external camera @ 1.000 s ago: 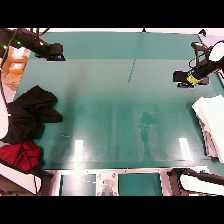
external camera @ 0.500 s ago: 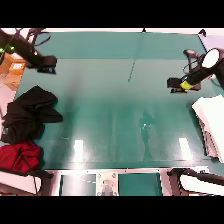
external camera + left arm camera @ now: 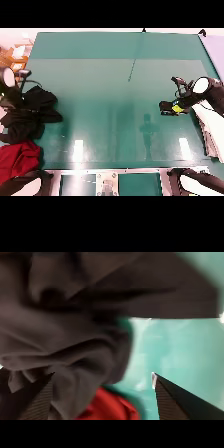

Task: Fold the shirts.

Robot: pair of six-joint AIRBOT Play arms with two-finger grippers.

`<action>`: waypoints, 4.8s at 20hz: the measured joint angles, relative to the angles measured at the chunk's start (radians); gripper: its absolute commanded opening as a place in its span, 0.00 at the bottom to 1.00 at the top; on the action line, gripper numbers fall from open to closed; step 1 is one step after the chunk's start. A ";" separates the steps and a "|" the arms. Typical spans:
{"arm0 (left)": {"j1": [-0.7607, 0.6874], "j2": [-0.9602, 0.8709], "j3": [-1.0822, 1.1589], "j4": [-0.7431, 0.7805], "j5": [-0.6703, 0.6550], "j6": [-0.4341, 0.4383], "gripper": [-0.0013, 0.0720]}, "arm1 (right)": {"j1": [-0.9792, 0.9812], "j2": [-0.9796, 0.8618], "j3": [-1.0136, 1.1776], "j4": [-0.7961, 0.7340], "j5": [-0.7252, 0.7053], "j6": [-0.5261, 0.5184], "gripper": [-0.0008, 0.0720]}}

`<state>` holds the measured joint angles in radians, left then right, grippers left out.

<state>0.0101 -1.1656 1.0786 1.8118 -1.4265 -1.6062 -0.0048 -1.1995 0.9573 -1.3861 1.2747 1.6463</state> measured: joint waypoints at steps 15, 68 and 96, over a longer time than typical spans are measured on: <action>0.224 -0.171 0.002 -0.115 0.168 0.010 0.04 | 0.004 0.026 -0.058 0.048 -0.019 -0.005 0.47; -0.303 -0.766 0.567 -1.265 0.508 0.391 0.04 | -0.202 -0.119 -0.225 0.710 -0.174 -0.491 0.03; -0.163 0.320 -0.153 -0.672 0.511 0.176 0.04 | -0.378 0.254 -0.242 0.729 -0.057 -0.383 0.59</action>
<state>-0.1528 -0.8452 0.9257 1.1400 -0.9154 -1.4300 -0.3824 -0.9451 0.7151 -0.6571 1.2179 1.2629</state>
